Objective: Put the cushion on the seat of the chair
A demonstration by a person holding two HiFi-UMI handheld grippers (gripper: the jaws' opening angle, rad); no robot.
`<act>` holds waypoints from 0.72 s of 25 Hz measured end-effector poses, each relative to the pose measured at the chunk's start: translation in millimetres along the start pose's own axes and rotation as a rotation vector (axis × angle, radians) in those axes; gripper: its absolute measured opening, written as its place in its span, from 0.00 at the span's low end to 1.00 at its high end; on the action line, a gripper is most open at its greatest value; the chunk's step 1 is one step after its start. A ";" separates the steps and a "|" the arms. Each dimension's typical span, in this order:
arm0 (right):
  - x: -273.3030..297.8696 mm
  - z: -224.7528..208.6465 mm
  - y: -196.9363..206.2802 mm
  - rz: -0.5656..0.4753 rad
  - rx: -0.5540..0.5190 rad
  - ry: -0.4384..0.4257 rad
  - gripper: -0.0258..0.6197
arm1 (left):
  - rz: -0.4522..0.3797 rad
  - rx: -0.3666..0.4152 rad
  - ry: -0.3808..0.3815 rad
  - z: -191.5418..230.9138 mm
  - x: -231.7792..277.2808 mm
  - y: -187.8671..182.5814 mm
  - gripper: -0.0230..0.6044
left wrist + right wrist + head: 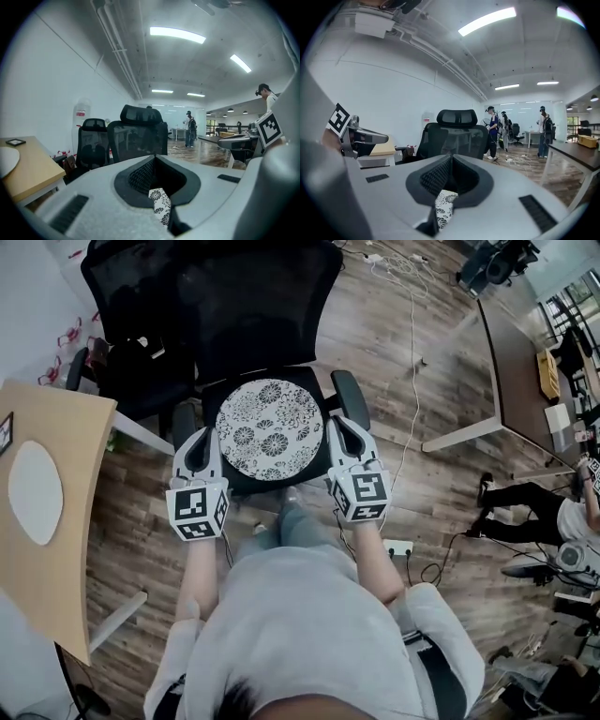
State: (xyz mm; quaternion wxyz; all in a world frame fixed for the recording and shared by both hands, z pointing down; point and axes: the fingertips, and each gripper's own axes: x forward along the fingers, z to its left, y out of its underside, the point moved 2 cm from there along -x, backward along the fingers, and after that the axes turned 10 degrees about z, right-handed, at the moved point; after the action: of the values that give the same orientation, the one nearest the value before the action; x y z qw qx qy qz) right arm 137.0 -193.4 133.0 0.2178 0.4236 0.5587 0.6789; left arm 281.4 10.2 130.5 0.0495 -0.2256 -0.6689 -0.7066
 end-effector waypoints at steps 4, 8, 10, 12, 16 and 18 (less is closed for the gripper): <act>-17.1 2.6 -16.1 -0.047 0.005 0.014 0.07 | -0.033 0.002 0.005 -1.6 -14.3 -11.4 0.05; -31.3 6.8 -26.8 -0.080 -0.003 0.019 0.07 | -0.061 0.001 -0.001 -0.6 -28.2 -17.7 0.05; -38.0 8.2 -31.1 -0.094 -0.010 0.020 0.07 | -0.073 0.000 -0.003 -1.1 -34.9 -20.5 0.05; -43.5 9.3 -36.1 -0.107 -0.013 0.022 0.07 | -0.085 -0.003 -0.004 -1.1 -41.2 -24.2 0.05; -52.6 12.3 -46.0 -0.135 -0.025 0.029 0.07 | -0.109 -0.006 -0.005 0.5 -51.8 -31.7 0.05; -57.1 13.4 -49.9 -0.148 -0.029 0.032 0.07 | -0.121 -0.007 -0.006 1.3 -56.1 -34.8 0.05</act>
State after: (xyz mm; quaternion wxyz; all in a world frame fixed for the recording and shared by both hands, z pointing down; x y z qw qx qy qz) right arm 170.3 -215.6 67.3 0.2646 0.3671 0.5819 0.6757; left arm 318.8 2.0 76.8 0.0040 -0.1872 -0.6788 -0.7101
